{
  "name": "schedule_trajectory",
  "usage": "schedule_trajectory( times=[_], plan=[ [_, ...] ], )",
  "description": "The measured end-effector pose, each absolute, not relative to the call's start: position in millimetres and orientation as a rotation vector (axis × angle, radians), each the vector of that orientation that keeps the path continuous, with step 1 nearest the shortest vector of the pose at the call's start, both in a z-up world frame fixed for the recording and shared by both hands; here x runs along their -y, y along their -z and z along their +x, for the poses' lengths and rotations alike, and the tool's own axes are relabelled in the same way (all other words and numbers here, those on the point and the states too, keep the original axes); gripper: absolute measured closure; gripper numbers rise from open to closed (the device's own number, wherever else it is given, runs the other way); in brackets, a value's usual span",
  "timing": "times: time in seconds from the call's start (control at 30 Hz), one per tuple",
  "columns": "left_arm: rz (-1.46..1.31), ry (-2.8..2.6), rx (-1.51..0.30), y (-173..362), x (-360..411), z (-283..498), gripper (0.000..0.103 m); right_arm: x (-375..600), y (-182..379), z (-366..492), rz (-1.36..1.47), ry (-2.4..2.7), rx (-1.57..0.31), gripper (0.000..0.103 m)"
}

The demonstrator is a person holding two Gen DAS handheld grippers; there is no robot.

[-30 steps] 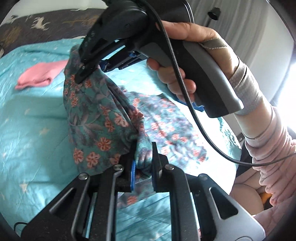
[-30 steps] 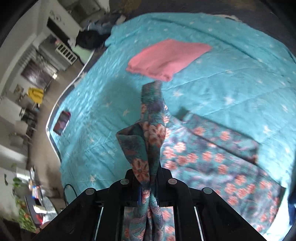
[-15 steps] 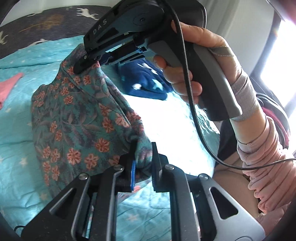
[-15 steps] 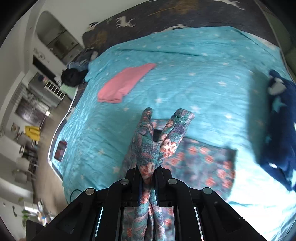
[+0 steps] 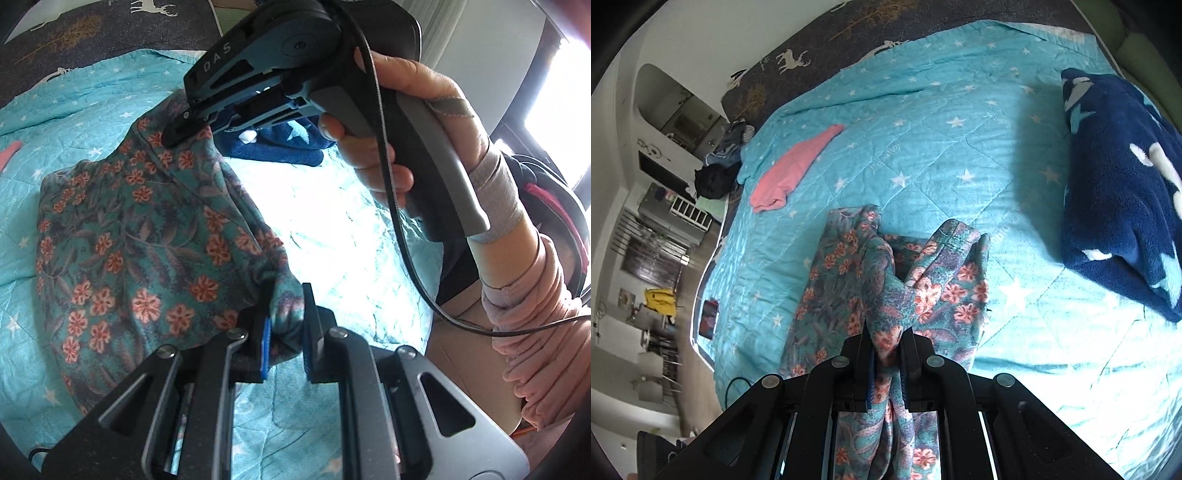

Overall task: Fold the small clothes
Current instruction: 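Hold the garment up with the left gripper while the right gripper grasps it, then open both grippers and drop the garment onto the duvet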

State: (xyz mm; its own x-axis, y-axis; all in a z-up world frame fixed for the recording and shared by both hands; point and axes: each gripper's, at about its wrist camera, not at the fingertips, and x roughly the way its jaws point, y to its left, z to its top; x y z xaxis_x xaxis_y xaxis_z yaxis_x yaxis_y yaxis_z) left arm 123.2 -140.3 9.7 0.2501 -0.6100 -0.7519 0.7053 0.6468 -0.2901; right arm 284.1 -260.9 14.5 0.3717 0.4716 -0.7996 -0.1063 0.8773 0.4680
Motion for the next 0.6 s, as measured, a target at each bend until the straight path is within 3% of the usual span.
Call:
schedule_trajectory(
  times=[0.6],
  plan=[
    [0.144,0.921,-0.982,-3,159,102,0.088,273,-6,268,0.357,-0.37,-1.127,0.091]
  ],
)
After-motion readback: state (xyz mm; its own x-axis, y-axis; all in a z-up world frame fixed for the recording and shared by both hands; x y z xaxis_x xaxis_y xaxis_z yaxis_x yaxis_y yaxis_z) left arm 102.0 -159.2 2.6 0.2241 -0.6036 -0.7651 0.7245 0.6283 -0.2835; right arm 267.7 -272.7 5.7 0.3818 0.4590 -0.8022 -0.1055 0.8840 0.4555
